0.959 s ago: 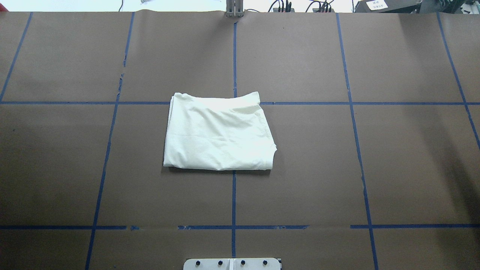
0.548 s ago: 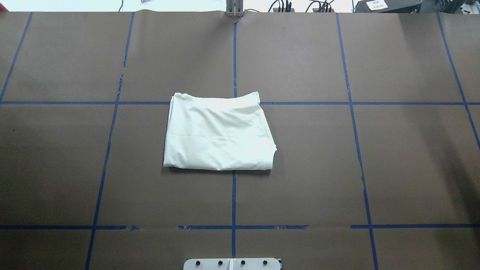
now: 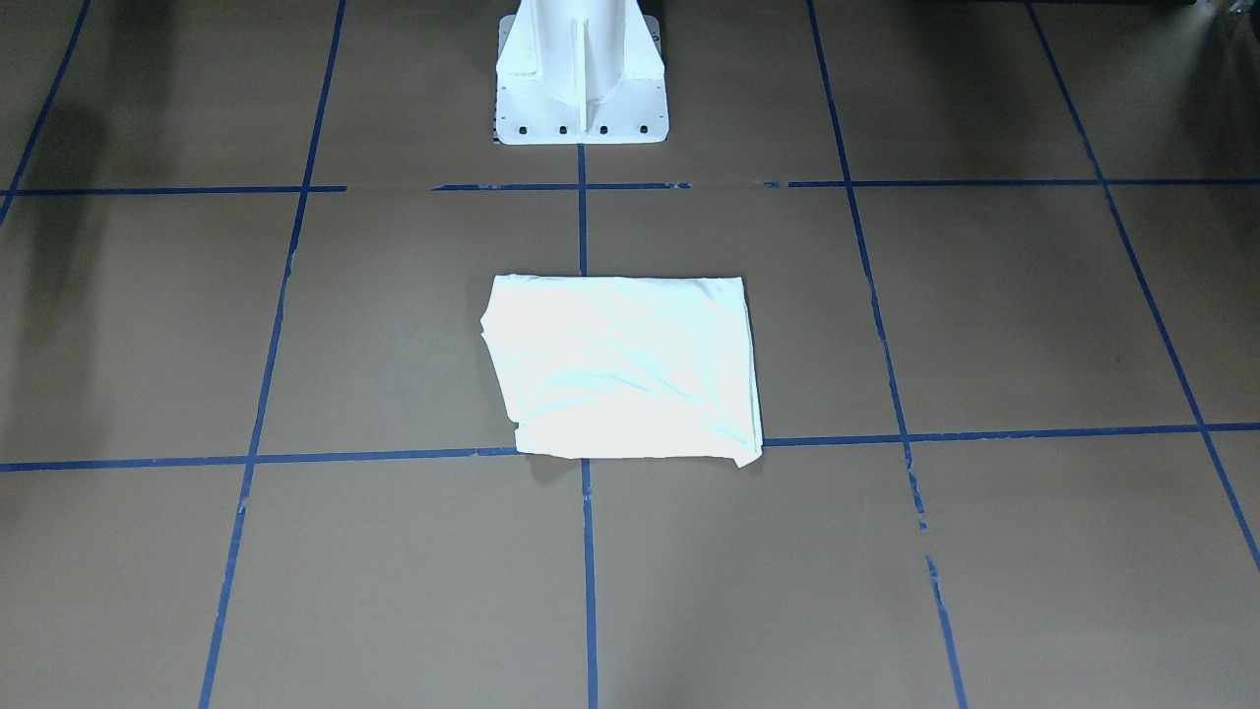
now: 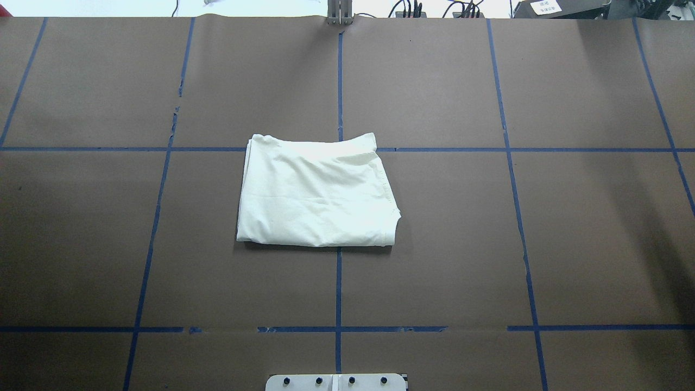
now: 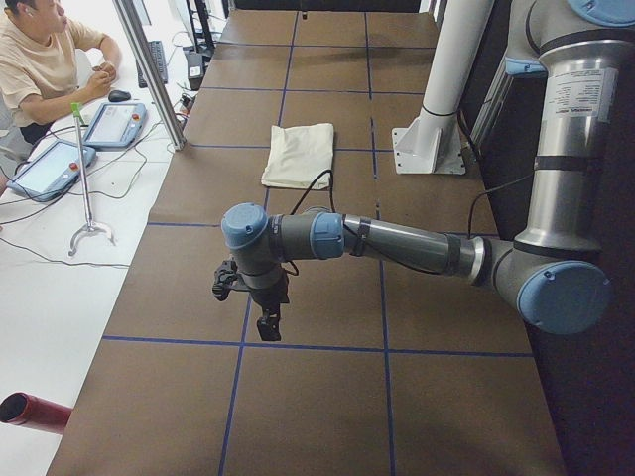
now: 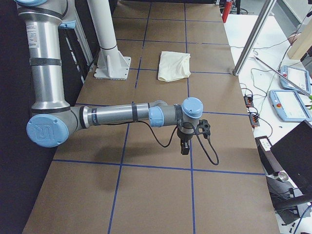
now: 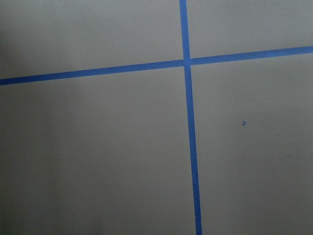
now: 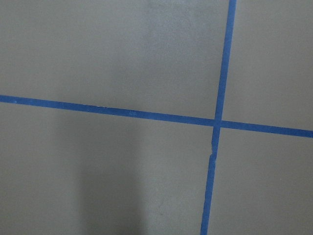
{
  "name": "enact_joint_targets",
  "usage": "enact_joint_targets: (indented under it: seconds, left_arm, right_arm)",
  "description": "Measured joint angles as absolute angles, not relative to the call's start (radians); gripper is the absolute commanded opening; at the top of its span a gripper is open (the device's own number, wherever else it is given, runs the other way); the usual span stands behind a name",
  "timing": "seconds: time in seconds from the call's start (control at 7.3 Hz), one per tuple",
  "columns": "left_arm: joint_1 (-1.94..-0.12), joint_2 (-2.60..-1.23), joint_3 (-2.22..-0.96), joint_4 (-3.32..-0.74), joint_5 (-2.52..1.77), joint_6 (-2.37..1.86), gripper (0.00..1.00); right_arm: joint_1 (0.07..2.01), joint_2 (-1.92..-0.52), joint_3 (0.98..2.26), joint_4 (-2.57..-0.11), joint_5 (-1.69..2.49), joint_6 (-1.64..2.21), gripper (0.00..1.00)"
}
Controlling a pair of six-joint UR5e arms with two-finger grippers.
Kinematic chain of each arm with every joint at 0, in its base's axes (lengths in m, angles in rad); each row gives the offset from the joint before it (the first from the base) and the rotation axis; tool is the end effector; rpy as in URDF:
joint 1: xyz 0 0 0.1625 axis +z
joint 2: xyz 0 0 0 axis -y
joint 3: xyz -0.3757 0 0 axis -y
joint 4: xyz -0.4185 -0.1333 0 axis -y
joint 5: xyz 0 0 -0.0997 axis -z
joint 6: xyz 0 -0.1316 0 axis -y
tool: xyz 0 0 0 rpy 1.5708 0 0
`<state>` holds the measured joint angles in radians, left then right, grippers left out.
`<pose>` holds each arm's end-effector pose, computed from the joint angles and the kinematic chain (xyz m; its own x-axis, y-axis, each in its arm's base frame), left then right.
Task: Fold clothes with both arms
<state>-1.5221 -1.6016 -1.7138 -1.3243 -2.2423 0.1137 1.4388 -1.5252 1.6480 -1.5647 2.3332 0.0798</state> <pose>-0.0263 -0.5176 0.5756 0.7736 0.1060 -0.6248 -0.1372 0.9905 -0.0018 -0.0295 -0.5444 0.5681 0.7134 -0.1042 0.6930 0.0739 0.9946 0.0735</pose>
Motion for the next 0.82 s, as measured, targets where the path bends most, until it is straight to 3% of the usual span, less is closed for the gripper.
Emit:
enact_joint_targets:
  seconds: [0.82]
  left_arm:
    - [-1.526,-1.589,-1.698,-1.510,-2.244,0.039,1.00]
  right_arm:
    - [1.439,-1.525,1.655,-1.565,2.335,0.079,1.00]
